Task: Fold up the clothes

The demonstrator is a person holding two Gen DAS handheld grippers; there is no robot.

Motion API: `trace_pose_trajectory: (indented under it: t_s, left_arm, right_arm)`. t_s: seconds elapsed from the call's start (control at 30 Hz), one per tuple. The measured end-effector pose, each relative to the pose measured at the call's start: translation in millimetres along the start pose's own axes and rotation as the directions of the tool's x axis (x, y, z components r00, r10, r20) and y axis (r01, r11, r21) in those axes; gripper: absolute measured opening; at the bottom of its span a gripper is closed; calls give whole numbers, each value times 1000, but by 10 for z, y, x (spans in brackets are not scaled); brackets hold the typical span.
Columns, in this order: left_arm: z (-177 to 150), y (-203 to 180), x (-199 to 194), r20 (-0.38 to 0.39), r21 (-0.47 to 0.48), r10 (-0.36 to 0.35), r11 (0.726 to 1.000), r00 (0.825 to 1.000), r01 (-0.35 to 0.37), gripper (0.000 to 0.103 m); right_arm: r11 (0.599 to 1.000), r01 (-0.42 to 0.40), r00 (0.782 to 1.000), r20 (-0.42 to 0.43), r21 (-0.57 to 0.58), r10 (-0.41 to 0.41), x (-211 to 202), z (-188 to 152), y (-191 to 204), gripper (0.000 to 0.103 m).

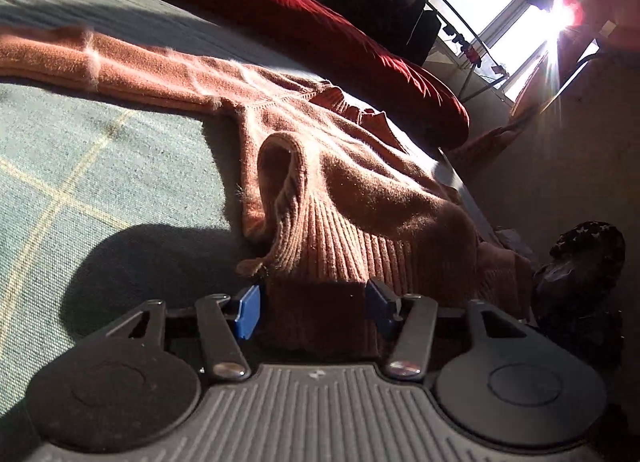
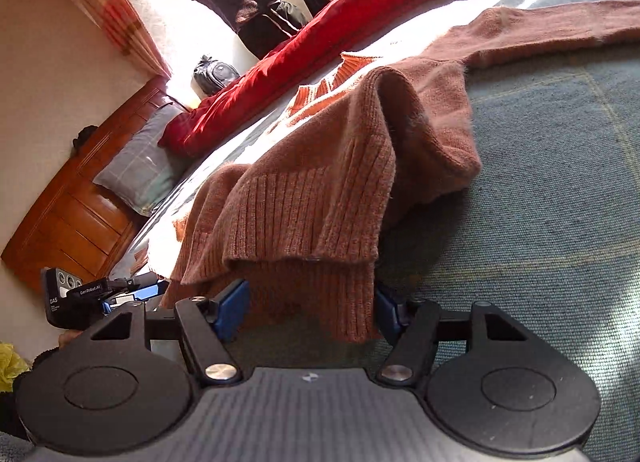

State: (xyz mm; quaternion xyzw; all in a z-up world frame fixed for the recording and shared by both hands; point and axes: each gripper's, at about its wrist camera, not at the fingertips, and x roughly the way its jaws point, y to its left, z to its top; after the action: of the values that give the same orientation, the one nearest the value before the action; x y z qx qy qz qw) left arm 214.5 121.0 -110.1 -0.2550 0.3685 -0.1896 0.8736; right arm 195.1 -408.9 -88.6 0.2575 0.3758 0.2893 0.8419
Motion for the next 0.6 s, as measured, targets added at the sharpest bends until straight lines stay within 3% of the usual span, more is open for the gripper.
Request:
trace_pose_trajectory:
  t_s: [0.23,0.53,0.6]
  left_arm:
    - [145,40,128,37,-7,19,1000,999,-19,59]
    - [81,49,262,-45,-63,-115,992,992,112,59]
    - [80,84,298,-45,-111,-145,984,988,139,58]
  right_arm:
    - [1000,3,1000,26,18,-4,30,75,-64,70]
    - [993,-98,995,19,68,97,68,129,-133,70]
    - [992,-103,995,17,75,102,111,138,-129,63]
